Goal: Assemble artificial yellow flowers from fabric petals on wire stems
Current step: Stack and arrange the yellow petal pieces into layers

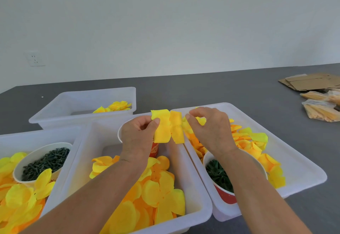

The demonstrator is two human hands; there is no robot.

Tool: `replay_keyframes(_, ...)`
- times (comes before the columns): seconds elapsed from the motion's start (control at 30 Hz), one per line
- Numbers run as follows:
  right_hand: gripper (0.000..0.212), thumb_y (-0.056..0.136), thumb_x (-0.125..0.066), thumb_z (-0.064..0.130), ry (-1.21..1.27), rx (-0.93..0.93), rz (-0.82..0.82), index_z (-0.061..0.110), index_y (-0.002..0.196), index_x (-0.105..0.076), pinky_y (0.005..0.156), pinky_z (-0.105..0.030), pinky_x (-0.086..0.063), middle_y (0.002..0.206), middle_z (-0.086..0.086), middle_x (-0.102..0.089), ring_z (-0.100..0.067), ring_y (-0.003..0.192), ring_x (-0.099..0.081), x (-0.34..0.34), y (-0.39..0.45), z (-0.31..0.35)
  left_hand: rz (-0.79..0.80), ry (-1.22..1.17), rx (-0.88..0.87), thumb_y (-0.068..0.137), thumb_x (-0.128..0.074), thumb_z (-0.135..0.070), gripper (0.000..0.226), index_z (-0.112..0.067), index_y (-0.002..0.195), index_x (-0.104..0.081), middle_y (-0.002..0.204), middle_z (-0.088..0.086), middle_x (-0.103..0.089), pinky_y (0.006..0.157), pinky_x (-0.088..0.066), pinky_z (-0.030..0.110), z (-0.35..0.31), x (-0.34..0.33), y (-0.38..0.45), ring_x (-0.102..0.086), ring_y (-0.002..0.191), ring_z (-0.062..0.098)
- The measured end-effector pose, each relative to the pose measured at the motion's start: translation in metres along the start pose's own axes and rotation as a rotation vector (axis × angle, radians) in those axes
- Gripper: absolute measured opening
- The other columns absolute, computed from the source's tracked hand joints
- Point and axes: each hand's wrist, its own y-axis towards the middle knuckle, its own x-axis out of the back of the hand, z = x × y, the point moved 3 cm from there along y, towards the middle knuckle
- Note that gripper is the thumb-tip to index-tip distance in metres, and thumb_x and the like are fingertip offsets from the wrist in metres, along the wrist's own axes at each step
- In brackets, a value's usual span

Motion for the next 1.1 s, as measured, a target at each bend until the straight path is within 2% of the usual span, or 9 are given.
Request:
replay_keyframes(0.07, 0.023, 0.083, -0.067, 0.034, 0.258, -0.004, 0.031, 0.016, 0.098, -0.072, 0.08, -0.021, -0.049, 0.093, 0.006, -0.071, -0.008, 0.088, -0.061, 0.0, -0.002, 0.007, 0.012, 0.005, -0.022, 0.085, -0.066, -0.019, 0.023, -0.002, 0.07, -0.062, 0.068, 0.018, -0.055, 0.06, -0.044, 0.035, -0.001, -0.001, -0.001, -0.046, 0.065, 0.019)
replay_keyframes(0.13, 0.022, 0.077, -0.074, 0.033, 0.286, 0.066, 0.047, 0.017, 0.092, -0.071, 0.068, -0.01, -0.043, 0.086, 0.008, -0.066, -0.002, 0.078, -0.056, 0.0, -0.005, 0.014, 0.005, 0.007, -0.043, 0.08, -0.071, -0.017, 0.025, -0.005, 0.062, -0.058, 0.056, 0.003, -0.048, 0.053, -0.039, 0.025, -0.003, -0.001, -0.001, -0.04, 0.056, 0.01)
replay_keyframes(0.27, 0.014, 0.075, -0.078, 0.026, 0.489, 0.1, 0.176, 0.016, 0.072, -0.069, 0.053, -0.01, -0.037, 0.063, 0.009, -0.059, -0.001, 0.057, -0.049, -0.007, -0.01, 0.024, 0.003, 0.166, -0.221, 0.075, -0.077, -0.017, 0.03, -0.001, 0.06, -0.057, 0.05, -0.001, -0.044, 0.05, -0.034, 0.028, -0.011, -0.001, -0.006, -0.033, 0.05, 0.009)
replay_keyframes(0.33, 0.025, 0.074, -0.074, 0.034, 0.611, 0.041, 0.261, 0.012, 0.064, -0.067, 0.05, -0.012, -0.034, 0.052, 0.01, -0.054, -0.001, 0.049, -0.044, -0.011, -0.011, 0.025, -0.025, 0.272, -0.327, 0.075, -0.076, -0.019, 0.033, 0.001, 0.06, -0.055, 0.05, -0.001, -0.043, 0.05, -0.033, 0.029, -0.015, -0.002, -0.009, -0.033, 0.049, 0.01)
replay_keyframes(0.47, 0.061, 0.066, -0.066, 0.056, 0.602, -0.03, 0.3, -0.005, 0.062, -0.061, 0.047, -0.013, -0.031, 0.052, -0.008, -0.048, -0.007, 0.047, -0.04, -0.015, -0.011, 0.022, -0.023, 0.412, -0.584, 0.075, -0.076, -0.009, 0.037, -0.006, 0.053, -0.046, 0.051, -0.006, -0.036, 0.047, -0.029, 0.022, -0.023, -0.003, -0.014, -0.033, 0.046, 0.011)
replay_keyframes(0.57, 0.053, 0.067, -0.067, 0.054, 0.622, -0.11, 0.342, 0.001, 0.065, -0.065, 0.049, -0.013, -0.036, 0.054, -0.004, -0.057, -0.006, 0.05, -0.05, -0.017, -0.011, 0.019, 0.032, 0.47, -0.699, 0.074, -0.073, -0.008, 0.028, 0.004, 0.055, -0.057, 0.057, 0.01, -0.052, 0.048, -0.037, 0.033, -0.02, -0.009, -0.017, -0.047, 0.049, 0.025)
replay_keyframes(0.67, 0.035, 0.08, -0.069, 0.034, 0.7, -0.178, 0.351, 0.001, 0.07, -0.068, 0.052, -0.017, -0.044, 0.061, -0.008, -0.064, -0.012, 0.057, -0.057, -0.017, -0.008, 0.016, 0.15, 0.415, -0.698, 0.071, -0.078, -0.006, 0.009, -0.001, 0.072, -0.071, 0.074, 0.008, -0.065, 0.058, -0.045, 0.029, -0.02, -0.012, -0.016, -0.059, 0.064, 0.021)
replay_keyframes(0.87, 0.024, 0.09, -0.051, 0.002, 0.865, -0.314, 0.325, 0.01, 0.073, -0.066, 0.058, -0.021, -0.05, 0.062, 0.0, -0.068, -0.01, 0.063, -0.066, -0.017, -0.007, 0.013, 0.121, 0.264, -0.532, 0.076, -0.074, -0.007, 0.033, -0.011, 0.109, -0.07, 0.101, -0.008, -0.062, 0.081, -0.051, 0.018, -0.019, -0.013, -0.016, -0.059, 0.092, 0.003)
replay_keyframes(1.1, 0.026, 0.093, -0.055, 0.014, 0.854, -0.35, 0.286, 0.01, 0.069, -0.065, 0.057, -0.022, -0.05, 0.06, 0.0, -0.066, -0.008, 0.055, -0.062, -0.016, -0.007, 0.011, 0.077, 0.267, -0.496, 0.076, -0.075, -0.01, 0.032, -0.011, 0.108, -0.07, 0.102, -0.007, -0.063, 0.076, -0.05, 0.009, -0.019, -0.012, -0.017, -0.061, 0.089, 0.006)
